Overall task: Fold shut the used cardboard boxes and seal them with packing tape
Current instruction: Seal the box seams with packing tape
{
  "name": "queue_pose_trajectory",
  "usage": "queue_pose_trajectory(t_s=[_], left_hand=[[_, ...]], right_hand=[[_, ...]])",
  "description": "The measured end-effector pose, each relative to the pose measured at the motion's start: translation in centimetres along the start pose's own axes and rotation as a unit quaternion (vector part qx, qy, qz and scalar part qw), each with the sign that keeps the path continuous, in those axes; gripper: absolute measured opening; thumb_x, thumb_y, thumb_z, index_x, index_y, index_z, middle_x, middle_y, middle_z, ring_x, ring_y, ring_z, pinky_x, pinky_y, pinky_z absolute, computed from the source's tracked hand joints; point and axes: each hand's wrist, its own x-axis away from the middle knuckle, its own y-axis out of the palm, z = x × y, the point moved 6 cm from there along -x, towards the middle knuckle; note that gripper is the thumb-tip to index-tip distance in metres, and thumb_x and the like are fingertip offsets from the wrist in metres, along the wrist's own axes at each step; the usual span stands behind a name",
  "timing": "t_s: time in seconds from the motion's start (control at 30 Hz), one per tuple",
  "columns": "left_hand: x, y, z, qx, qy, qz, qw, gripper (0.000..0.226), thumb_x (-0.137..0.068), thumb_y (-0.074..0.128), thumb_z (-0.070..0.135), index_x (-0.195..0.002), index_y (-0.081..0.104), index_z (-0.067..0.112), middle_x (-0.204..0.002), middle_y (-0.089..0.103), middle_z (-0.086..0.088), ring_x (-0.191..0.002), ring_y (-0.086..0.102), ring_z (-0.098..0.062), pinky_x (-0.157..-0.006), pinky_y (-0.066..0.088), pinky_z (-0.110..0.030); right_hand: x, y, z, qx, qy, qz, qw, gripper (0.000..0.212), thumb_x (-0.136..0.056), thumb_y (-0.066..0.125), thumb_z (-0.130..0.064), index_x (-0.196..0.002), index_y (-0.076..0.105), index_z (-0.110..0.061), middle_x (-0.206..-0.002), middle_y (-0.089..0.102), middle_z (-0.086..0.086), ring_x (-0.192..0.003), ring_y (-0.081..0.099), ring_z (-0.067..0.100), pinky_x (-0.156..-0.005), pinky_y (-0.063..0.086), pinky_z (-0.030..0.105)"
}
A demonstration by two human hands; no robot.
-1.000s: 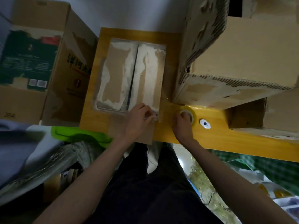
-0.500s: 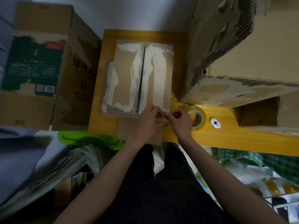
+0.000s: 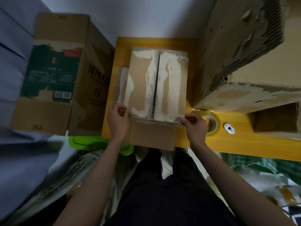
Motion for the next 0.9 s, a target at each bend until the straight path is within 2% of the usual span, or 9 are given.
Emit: queue_pose_trajectory(t_s=[0.1,0.23,0.33,0.43,0.53,0.63,0.7,0.77,0.9], left_hand=[[-0.1,-0.4,-1.0,0.054,-0.04,0.017,0.998,0.018,-0.085,0.079,0.017,-0.092,0.063,0.016,-0.093,0.059,0.005,-0.08,0.057,-0.005,-0.071,0.045,-0.015],[-0.3,-0.9,-2.4,0.135,-0.095,0.016,0.986,0.017,-0.081,0.083,0.016,-0.093,0.07,0.015,-0.09,0.069,0.006,-0.082,0.064,-0.003,-0.075,0.052,-0.018],[-0.2,-1.1,-3.2,0.15,-0.094,-0.002,0.984,0.017,-0.081,0.082,0.015,-0.095,0.072,0.019,-0.093,0.071,0.006,-0.088,0.066,-0.005,-0.081,0.054,-0.022],[0.1,-1.4,-2.3,0.08,-0.016,-0.031,0.996,0.019,-0.083,0.08,0.011,-0.098,0.069,0.015,-0.094,0.069,0.005,-0.086,0.065,0.0,-0.076,0.051,-0.014],[-0.2,-1.6,-1.3,0.035,0.066,-0.063,0.995,0.017,-0.081,0.081,0.01,-0.092,0.069,0.012,-0.095,0.061,0.01,-0.082,0.063,0.005,-0.074,0.053,-0.011],[-0.5,-1.4,-1.1,0.016,0.105,-0.112,0.988,0.023,-0.076,0.086,0.016,-0.089,0.067,0.011,-0.099,0.053,0.013,-0.086,0.061,0.009,-0.076,0.05,-0.006],[-0.6,-1.2,-1.0,-0.012,0.138,-0.126,0.982,0.026,-0.075,0.086,0.022,-0.087,0.065,0.013,-0.099,0.05,0.015,-0.089,0.06,0.005,-0.079,0.05,-0.007],[-0.7,-1.1,-0.8,-0.043,0.178,-0.132,0.974,0.025,-0.078,0.084,0.024,-0.086,0.062,0.015,-0.098,0.049,0.014,-0.089,0.06,-0.001,-0.082,0.051,-0.012],[-0.4,-1.2,0.2,-0.146,0.298,-0.12,0.936,0.025,-0.08,0.082,0.022,-0.089,0.062,0.012,-0.103,0.05,0.0,-0.096,0.055,-0.014,-0.08,0.051,-0.025]], right_hand=[[0.1,0.0,0.4,-0.013,0.01,0.007,1.0,0.02,-0.082,0.082,-0.02,-0.1,0.075,-0.018,-0.081,0.073,-0.007,-0.083,0.071,0.013,-0.089,0.055,0.049],[0.6,-0.1,1.5,-0.104,0.061,0.027,0.992,0.01,-0.08,0.085,-0.019,-0.082,0.075,-0.021,-0.079,0.076,-0.005,-0.077,0.073,0.014,-0.082,0.06,0.049],[1.2,0.1,2.1,-0.157,0.097,0.038,0.982,0.008,-0.083,0.083,-0.018,-0.076,0.078,-0.018,-0.083,0.078,-0.002,-0.075,0.072,0.017,-0.08,0.062,0.047],[1.6,0.1,1.9,-0.135,0.059,0.029,0.989,0.005,-0.086,0.08,-0.02,-0.088,0.078,-0.016,-0.088,0.077,0.001,-0.073,0.071,0.008,-0.079,0.062,0.037],[2.1,0.3,1.0,-0.028,-0.043,0.008,0.999,0.03,-0.079,0.085,-0.013,-0.104,0.069,-0.012,-0.094,0.068,0.001,-0.08,0.066,0.0,-0.074,0.054,0.015],[2.2,0.7,0.2,0.035,-0.114,-0.011,0.993,0.036,-0.077,0.086,-0.01,-0.099,0.059,-0.017,-0.098,0.059,0.004,-0.084,0.064,0.014,-0.072,0.055,0.021],[1.9,0.7,-0.1,0.079,-0.15,-0.016,0.985,0.036,-0.078,0.084,-0.009,-0.093,0.053,-0.017,-0.094,0.053,0.002,-0.079,0.057,0.015,-0.069,0.049,0.018],[1.5,0.5,-0.3,0.122,-0.18,-0.027,0.976,0.036,-0.079,0.084,-0.01,-0.088,0.049,-0.017,-0.087,0.05,0.001,-0.076,0.047,0.013,-0.064,0.04,0.016],[0.9,0.4,-0.6,0.166,-0.186,-0.066,0.966,0.04,-0.08,0.083,-0.011,-0.088,0.044,-0.018,-0.087,0.047,-0.001,-0.074,0.043,0.014,-0.064,0.036,0.029]])
